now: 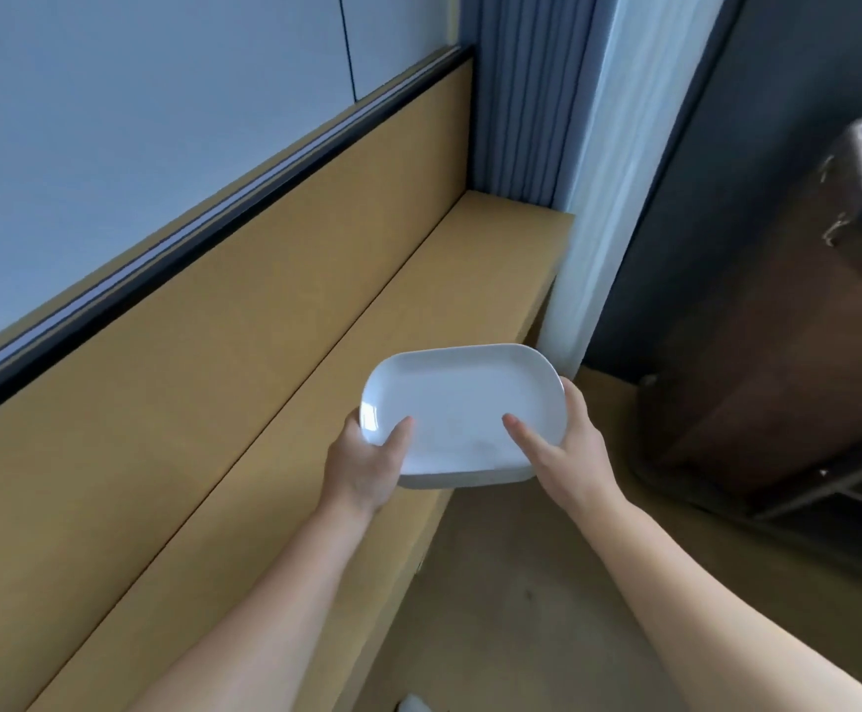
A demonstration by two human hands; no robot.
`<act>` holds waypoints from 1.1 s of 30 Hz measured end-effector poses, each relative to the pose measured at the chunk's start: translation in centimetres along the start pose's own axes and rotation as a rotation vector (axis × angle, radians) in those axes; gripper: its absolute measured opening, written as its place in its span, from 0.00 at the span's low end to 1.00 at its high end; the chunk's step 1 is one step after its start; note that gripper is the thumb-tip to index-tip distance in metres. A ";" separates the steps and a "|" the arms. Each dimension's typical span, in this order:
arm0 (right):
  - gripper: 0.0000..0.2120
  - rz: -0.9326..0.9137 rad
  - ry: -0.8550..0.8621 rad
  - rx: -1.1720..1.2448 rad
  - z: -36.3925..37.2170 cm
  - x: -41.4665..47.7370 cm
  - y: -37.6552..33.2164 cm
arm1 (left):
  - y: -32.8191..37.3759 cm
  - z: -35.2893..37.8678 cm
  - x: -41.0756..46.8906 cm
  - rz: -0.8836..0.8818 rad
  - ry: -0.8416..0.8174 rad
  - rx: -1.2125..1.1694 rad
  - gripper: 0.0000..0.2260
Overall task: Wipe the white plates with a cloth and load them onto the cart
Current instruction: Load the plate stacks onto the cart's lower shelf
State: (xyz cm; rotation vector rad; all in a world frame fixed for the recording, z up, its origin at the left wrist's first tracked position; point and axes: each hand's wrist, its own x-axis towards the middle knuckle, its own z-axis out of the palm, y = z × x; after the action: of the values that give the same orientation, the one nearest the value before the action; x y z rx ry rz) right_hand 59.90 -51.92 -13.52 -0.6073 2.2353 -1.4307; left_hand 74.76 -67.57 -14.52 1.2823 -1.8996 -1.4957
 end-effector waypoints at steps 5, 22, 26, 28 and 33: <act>0.36 0.007 0.149 0.016 -9.1 -1.0 2.6 | 4.0 8.5 -1.3 0.099 -0.137 0.045 0.23; 0.27 0.124 0.679 0.053 -48.6 -10.3 16.8 | 17.7 49.4 -17.3 0.395 -0.697 0.091 0.25; 0.25 0.185 0.781 0.054 -55.0 -10.8 19.9 | 19.5 58.0 -19.7 0.411 -0.775 0.144 0.18; 0.26 0.220 0.834 0.044 -57.9 -10.7 21.7 | 20.7 62.2 -20.7 0.426 -0.823 0.172 0.19; 0.28 0.327 0.932 0.049 -64.6 -9.7 25.9 | 23.2 72.2 -22.1 0.475 -0.939 0.293 0.19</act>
State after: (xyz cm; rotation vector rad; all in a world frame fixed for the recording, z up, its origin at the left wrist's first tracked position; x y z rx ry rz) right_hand 28.19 10.79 -11.34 0.5628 2.7429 -1.7894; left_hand 21.06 -9.62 -13.51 0.0918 -2.8025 -1.7233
